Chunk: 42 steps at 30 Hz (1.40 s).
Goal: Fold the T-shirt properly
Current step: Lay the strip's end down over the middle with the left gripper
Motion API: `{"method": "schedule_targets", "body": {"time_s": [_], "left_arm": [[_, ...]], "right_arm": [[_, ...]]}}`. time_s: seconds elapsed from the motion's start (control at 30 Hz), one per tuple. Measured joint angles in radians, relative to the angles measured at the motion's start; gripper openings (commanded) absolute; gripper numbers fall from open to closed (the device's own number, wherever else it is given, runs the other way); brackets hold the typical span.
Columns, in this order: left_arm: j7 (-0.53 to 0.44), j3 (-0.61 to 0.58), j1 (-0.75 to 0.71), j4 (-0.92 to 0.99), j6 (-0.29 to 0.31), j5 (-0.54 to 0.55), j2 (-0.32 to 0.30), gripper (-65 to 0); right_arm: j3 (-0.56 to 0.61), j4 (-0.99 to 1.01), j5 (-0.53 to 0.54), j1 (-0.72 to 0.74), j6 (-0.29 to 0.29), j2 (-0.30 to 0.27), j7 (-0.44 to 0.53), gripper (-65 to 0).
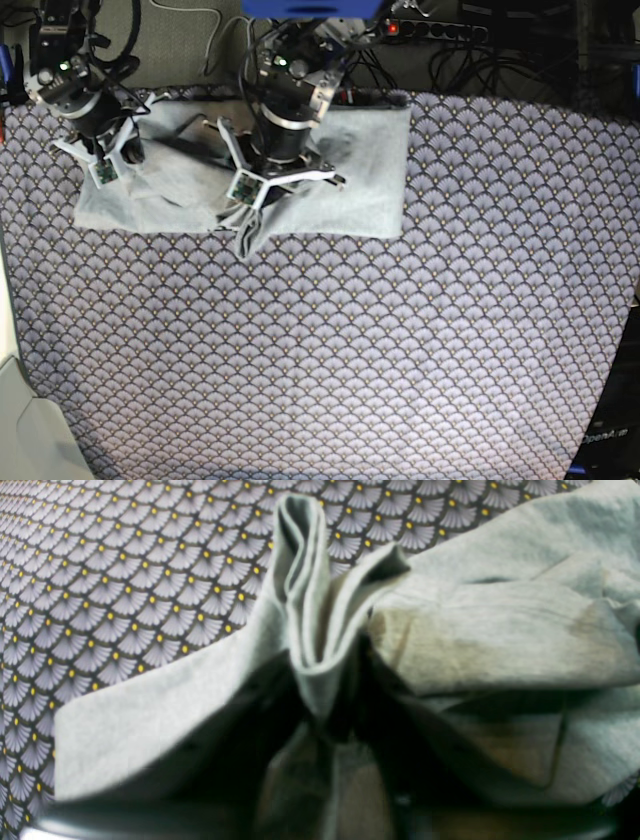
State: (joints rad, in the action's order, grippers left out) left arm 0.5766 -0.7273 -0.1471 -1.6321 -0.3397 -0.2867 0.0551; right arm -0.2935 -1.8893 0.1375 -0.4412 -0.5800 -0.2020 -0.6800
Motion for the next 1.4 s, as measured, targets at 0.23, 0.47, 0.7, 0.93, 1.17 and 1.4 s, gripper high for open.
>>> {"method": "schedule_targets", "body": {"time_s": [0.23,0.47,0.7,0.93,1.17,1.4], "left_arm": [[-0.008,0.0,-0.006,-0.028,0.002,0.002,-0.004,-10.4],[-0.064,0.007,-0.019,-0.139,0.0,0.0,-0.002,-4.5],[-0.044,0.182,-0.122,-0.152,-0.014,0.009,0.005,-4.4],[-0.057,0.217,-0.167,-0.206,0.0,-0.002,-0.094,-17.6],[-0.056,0.222,-0.174,-0.205,-0.001,0.001,-0.082,-62.8],[-0.053,0.223,-0.19,-0.18,-0.001,-0.001,-0.082,-64.6]], "right_arm": [[0.0,0.0,0.0,-0.003,0.0,0.0,0.0,-65.0],[0.0,0.0,0.0,-0.003,0.0,-0.003,0.0,-65.0],[0.0,0.0,0.0,0.0,0.0,-0.003,0.0,-65.0],[0.0,0.0,0.0,0.0,0.0,-0.001,0.0,-65.0],[0.0,0.0,0.0,0.003,0.0,0.0,0.0,-65.0],[0.0,0.0,0.0,0.003,0.0,0.0,0.0,-65.0]]}}
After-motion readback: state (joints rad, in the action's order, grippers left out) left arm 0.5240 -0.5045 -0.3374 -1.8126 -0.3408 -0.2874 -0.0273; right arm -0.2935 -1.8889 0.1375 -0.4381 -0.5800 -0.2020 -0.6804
